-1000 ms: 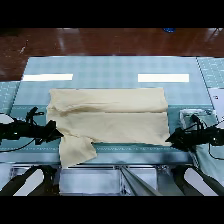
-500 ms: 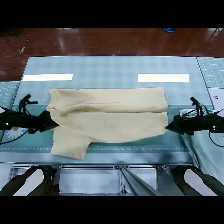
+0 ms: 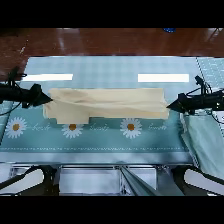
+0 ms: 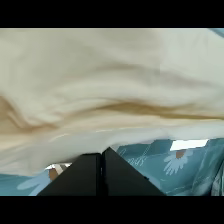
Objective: Fold the shirts.
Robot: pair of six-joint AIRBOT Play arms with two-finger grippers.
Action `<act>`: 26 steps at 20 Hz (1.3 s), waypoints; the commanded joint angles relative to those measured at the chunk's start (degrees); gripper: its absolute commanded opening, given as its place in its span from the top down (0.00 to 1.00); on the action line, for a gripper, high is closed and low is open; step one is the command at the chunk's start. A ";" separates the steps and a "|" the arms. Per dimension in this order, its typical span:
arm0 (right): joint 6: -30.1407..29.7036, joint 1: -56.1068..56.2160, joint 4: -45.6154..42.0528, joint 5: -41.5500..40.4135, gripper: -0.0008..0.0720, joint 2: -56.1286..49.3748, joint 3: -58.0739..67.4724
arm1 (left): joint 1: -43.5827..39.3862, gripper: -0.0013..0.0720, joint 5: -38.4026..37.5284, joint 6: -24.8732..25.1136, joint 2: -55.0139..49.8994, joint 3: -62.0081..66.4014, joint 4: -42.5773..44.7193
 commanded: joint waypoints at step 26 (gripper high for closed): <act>7.56 -7.54 -8.35 1.68 0.42 -17.44 25.81 | 5.51 0.29 -2.36 -6.84 -15.02 33.07 12.15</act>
